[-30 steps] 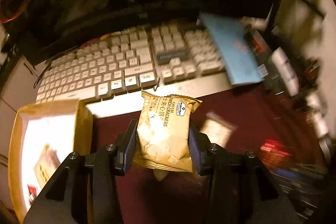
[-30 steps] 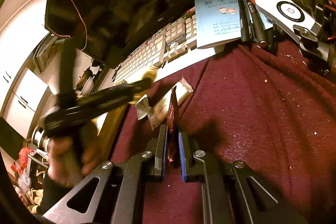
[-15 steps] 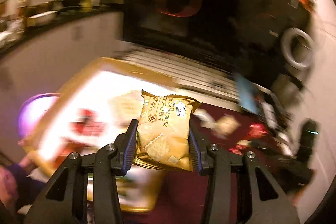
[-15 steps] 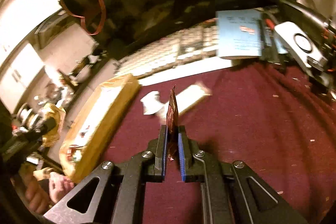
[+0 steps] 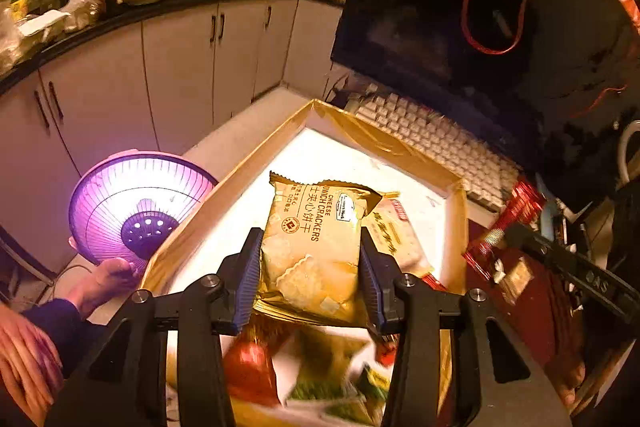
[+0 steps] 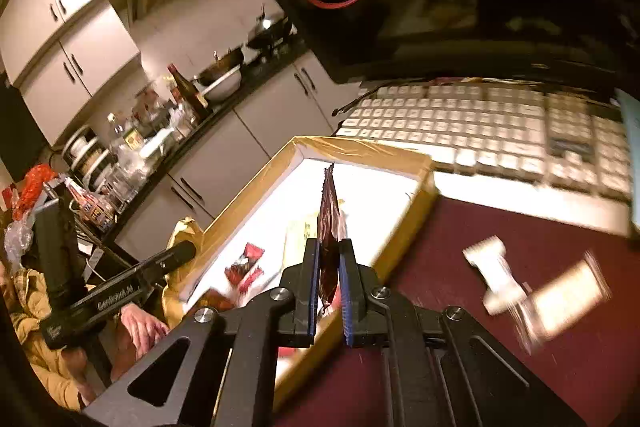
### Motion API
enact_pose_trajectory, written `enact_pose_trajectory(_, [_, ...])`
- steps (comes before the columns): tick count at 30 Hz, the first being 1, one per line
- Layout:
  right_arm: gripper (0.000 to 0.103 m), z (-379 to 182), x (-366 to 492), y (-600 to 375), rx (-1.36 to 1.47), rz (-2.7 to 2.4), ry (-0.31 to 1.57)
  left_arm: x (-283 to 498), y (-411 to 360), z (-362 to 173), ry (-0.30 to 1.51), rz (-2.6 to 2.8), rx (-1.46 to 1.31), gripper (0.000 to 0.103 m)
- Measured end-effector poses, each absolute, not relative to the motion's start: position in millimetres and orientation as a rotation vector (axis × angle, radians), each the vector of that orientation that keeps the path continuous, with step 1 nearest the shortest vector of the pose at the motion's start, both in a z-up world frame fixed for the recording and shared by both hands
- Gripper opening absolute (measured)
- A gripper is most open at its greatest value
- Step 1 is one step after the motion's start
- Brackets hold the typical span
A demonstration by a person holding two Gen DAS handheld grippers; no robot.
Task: Organize snacks
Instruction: 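Carry both snacks over the tray and open both grippers to drop them, then grasp the clear-wrapped cake with the right gripper while the left grasps the white wrapped cake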
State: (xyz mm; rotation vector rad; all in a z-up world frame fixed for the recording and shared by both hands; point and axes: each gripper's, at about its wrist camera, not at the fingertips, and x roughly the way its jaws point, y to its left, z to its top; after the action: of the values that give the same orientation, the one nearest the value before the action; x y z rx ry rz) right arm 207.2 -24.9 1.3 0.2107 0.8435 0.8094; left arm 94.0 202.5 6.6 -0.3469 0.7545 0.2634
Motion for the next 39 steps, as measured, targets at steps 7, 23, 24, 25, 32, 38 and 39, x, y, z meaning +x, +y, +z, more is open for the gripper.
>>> enact_pose_trajectory(7, [0.009,-29.9,244.8,26.1,0.118,0.736,0.967,145.2,204.3,-22.9,0.893,0.31,-0.259,0.043])
enact_pose_trajectory(23, [0.057,-24.2,247.8,1.9,0.286,0.732,0.964,143.4,193.5,-20.9,0.906,0.279,-0.241,0.066])
enact_pose_trajectory(24, [0.058,-18.6,240.0,-7.3,0.299,0.735,0.943,136.6,191.3,-16.4,0.884,0.274,-0.249,0.066])
enact_pose_trajectory(25, [0.062,-14.6,232.8,-15.7,0.311,0.742,0.927,128.2,187.8,-11.8,0.861,0.267,-0.255,0.067])
enact_pose_trajectory(32, [0.068,-25.2,183.6,-106.1,0.46,0.705,0.915,71.6,142.7,8.5,0.735,0.183,-0.272,0.076])
enact_pose_trajectory(38, [0.065,-61.5,174.0,-178.5,0.543,0.522,0.975,57.0,92.3,12.2,0.741,0.029,-0.292,0.077])
enact_pose_trajectory(39, [0.064,-66.1,176.7,-186.1,0.55,0.49,0.986,57.1,82.9,10.9,0.748,0.015,-0.275,0.077])
